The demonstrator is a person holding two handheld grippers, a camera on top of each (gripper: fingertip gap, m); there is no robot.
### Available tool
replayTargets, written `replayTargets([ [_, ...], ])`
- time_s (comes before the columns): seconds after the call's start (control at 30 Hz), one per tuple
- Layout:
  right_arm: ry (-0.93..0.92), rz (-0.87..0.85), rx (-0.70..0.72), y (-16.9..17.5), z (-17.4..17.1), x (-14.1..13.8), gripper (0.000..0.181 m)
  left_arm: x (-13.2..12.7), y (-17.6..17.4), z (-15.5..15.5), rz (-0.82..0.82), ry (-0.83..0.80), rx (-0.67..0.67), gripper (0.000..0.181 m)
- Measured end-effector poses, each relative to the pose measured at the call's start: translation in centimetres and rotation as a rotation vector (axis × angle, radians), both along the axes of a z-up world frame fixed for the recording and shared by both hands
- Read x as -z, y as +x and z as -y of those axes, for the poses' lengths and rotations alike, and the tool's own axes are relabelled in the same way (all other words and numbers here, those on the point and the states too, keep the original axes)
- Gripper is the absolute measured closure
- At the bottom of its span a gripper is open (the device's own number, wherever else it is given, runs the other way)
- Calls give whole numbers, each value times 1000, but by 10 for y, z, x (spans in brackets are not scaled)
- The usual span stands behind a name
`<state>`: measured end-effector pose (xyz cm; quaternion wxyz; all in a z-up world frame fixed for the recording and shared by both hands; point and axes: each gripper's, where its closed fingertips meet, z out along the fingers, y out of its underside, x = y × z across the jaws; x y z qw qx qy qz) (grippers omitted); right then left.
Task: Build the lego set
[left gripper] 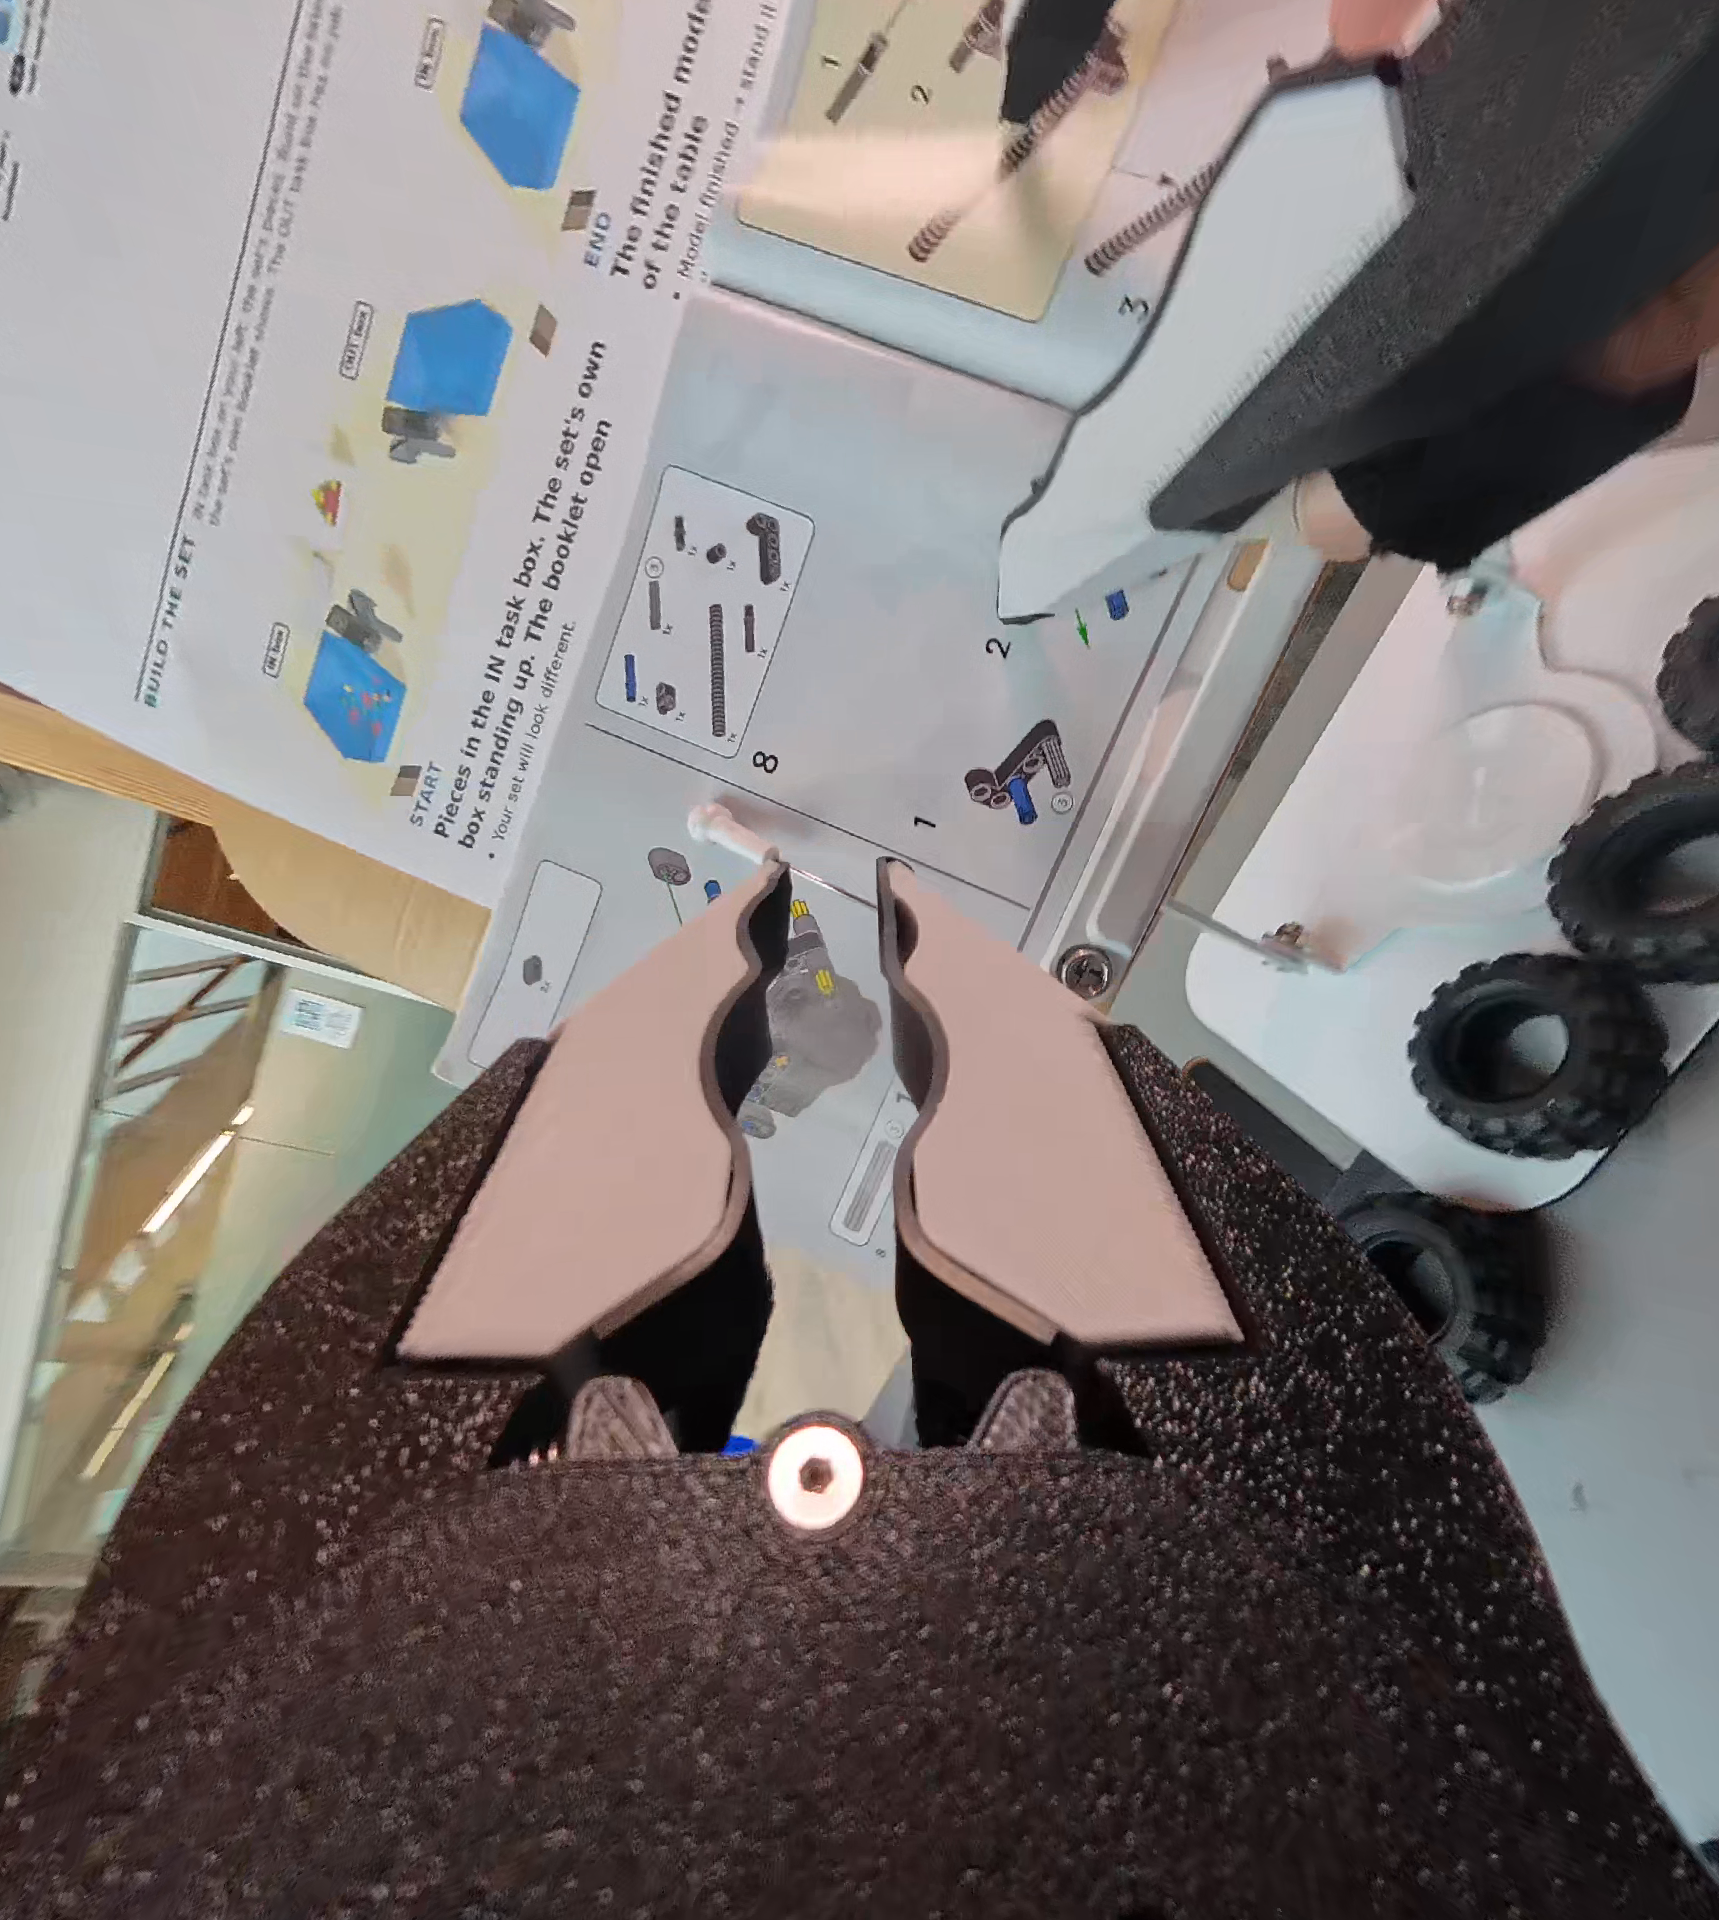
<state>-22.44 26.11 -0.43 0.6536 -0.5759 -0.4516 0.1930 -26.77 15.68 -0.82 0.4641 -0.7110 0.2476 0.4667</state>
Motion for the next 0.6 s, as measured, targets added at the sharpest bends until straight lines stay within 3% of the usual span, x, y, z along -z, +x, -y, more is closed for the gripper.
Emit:
replayTargets([
  [0.1, 6, 0, -23, 1, 1, 0, 90, -2, 16, -7, 157, 53, 62, 155],
  [0.23, -14, -76, -86, 10, 9, -2, 90, 1, 37, -32, 370, 115, 81, 163],
  [0.37, -64, -281, -54, 62, 5, -3, 118, -9, 58, -56, 583, 199, 135, 172],
  [0.47, -276, -409, 3, 101, -12, 25, 136, -7, 82, -77, 589, 165, 190, 177],
  [0.6, -565, -525, 15, 123, -26, 63, 129, 6, 99, -103, 445, 78, 185, 180],
])
